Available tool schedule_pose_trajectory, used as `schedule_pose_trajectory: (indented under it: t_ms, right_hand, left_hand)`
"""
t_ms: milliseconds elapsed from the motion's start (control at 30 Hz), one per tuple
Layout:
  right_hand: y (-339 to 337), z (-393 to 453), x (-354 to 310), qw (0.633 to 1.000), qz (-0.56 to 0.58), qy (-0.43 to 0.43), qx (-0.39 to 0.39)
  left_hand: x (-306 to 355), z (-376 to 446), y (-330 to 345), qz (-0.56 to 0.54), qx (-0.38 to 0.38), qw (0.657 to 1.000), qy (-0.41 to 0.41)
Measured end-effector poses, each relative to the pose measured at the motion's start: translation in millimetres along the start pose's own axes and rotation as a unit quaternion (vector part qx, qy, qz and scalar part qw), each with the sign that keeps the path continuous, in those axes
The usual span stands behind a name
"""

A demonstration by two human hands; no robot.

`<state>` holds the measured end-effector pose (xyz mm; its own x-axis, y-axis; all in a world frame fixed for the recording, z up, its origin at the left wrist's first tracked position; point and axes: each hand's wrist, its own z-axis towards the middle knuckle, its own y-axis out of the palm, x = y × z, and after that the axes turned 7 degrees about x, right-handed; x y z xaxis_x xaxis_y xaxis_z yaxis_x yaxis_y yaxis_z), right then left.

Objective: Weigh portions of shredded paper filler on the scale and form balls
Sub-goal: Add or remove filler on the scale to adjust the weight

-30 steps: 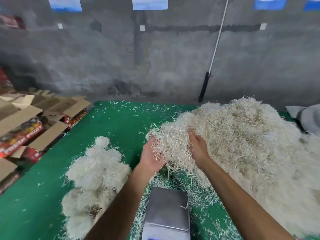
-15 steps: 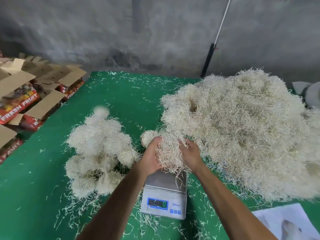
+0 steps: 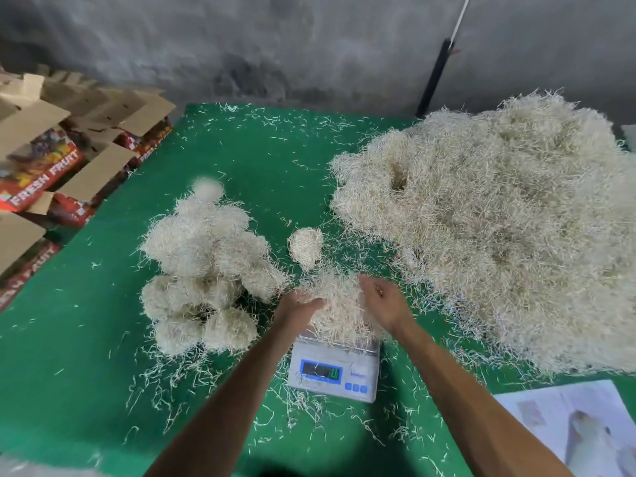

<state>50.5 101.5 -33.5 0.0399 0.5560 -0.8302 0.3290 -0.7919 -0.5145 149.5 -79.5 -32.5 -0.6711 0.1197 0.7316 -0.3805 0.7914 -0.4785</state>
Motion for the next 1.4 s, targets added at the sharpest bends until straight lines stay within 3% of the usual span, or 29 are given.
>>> schedule_pose_trajectory:
  t_ms: [200, 300, 567, 1100, 1400]
  right_hand:
    - [-16, -8, 16, 0.993, -0.029, -0.005, 0.114]
    - [-20, -9, 22, 0.994, -0.024, -0.001, 0.111]
    - [-9, -15, 28, 0.997, -0.008, 0.007, 0.07]
    - [-7, -34, 39, 0.997, 0.016, 0.059, 0.04]
    - [-4, -28, 36, 0.994, -0.016, -0.013, 0.106]
  left_hand:
    - [-12, -6, -22, 0.024, 0.078, 0.992, 0.097]
    - [-19, -8, -32, -0.015, 0.081, 0.99, 0.111]
    - [-32, -9, -31, -0.063, -0.016, 0.992, 0.11]
    - [-53, -15, -34, -0.079, 0.032, 0.992, 0.098]
    - [-40, -7, -26, -0.086, 0.068, 0.991, 0.083]
